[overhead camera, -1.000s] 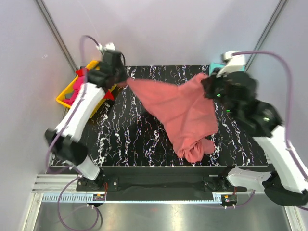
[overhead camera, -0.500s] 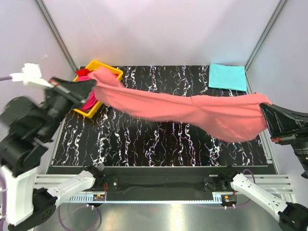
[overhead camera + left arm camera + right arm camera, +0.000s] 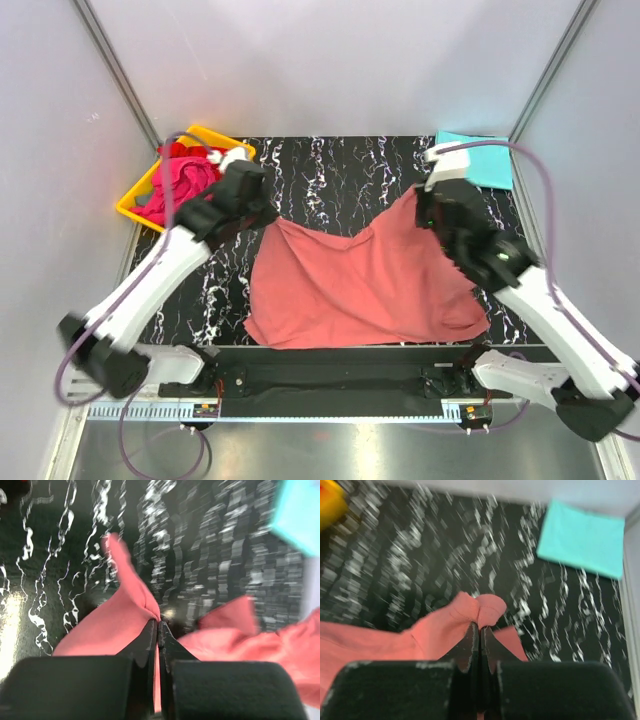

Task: Fold and stack the t-shirts
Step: Flatten the tshirt out

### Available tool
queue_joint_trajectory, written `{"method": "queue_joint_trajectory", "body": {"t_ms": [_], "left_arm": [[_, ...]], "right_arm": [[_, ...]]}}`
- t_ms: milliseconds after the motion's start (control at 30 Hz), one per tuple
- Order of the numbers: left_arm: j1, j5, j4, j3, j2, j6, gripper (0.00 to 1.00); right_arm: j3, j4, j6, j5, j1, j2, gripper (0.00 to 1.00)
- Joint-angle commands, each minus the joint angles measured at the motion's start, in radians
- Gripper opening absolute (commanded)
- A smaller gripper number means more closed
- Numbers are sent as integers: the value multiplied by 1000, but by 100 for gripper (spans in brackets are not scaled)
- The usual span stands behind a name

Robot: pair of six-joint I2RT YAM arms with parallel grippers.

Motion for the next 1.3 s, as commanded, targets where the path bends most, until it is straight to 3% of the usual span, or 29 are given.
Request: {"method": "queue_joint_trajectory", "body": {"t_ms": [0,133,267,433,533,633,767,867,1000,1033,1133,1267], "left_arm": [[0,-9,90,-33,141,-4,0],[0,-42,186,-140,213,-48,0],[0,-139,177,-192,212,-157,0],[-11,-303,95,-329,20,-301,0],[-37,-338,55,-405,-133,-393,0],[-78,-331,131,-471,-206,-423,0],[-89,-259,220,-409,2,-360,0],[-95,-170,231,-250,224,-303,10],[-104,22,301,-49,377,-167,46],[-101,60,321,-22,397,-54,56],[-74,125,276,99,419,112,66],[56,234,278,107,431,335,70]], "right_arm": [[-81,89,-15,121,-65,10,0],[-115,83,61,49,-223,60,0],[-135,127,56,-18,-272,78,0],[-127,92,150,-337,-269,75,0],[-169,52,268,-423,-271,54,0],[-222,48,299,-436,-271,18,0],[-169,-57,290,-237,-271,64,0],[-111,-136,275,-62,-277,124,0],[-77,-155,258,-20,-369,179,0],[-74,-146,247,-28,-390,202,0],[-63,-112,209,-64,-467,254,0],[-44,-85,189,-107,-519,303,0]]}}
